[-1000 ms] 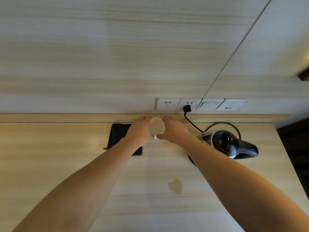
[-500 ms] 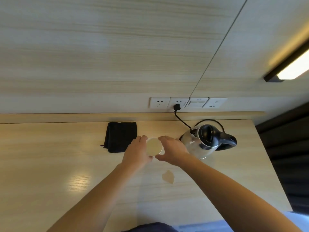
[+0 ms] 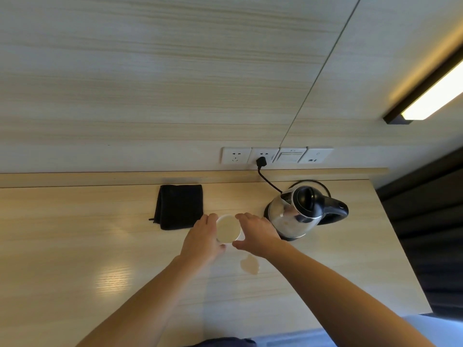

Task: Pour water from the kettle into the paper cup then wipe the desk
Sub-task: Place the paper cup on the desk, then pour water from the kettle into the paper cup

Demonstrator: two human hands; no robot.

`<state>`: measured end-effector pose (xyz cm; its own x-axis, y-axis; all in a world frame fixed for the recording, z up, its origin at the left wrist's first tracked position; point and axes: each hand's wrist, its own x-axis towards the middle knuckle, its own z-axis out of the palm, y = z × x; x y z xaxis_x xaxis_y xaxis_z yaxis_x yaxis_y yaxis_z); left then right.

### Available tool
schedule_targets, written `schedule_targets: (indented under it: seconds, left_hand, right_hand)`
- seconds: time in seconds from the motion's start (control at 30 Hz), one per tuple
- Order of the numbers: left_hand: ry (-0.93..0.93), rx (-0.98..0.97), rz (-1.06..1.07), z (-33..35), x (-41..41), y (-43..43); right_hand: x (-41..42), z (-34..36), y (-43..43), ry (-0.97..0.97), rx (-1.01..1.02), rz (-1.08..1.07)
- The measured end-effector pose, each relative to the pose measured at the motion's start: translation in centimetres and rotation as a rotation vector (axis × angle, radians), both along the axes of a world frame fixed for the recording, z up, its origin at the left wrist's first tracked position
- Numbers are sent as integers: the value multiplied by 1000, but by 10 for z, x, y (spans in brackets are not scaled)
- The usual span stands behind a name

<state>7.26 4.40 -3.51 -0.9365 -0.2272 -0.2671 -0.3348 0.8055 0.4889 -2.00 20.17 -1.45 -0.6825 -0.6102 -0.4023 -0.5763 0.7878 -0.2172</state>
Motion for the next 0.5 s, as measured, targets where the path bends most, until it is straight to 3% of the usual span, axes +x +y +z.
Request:
schedule_targets:
  seconds: [0.27,0.5]
  left_hand:
    - [-1,-20,57,19,5,-9]
    - [174,118,74,56,-8,37]
  right_hand:
    - [9,20,12,12,-1,-57]
    - [12,76,53,157,-236,-181]
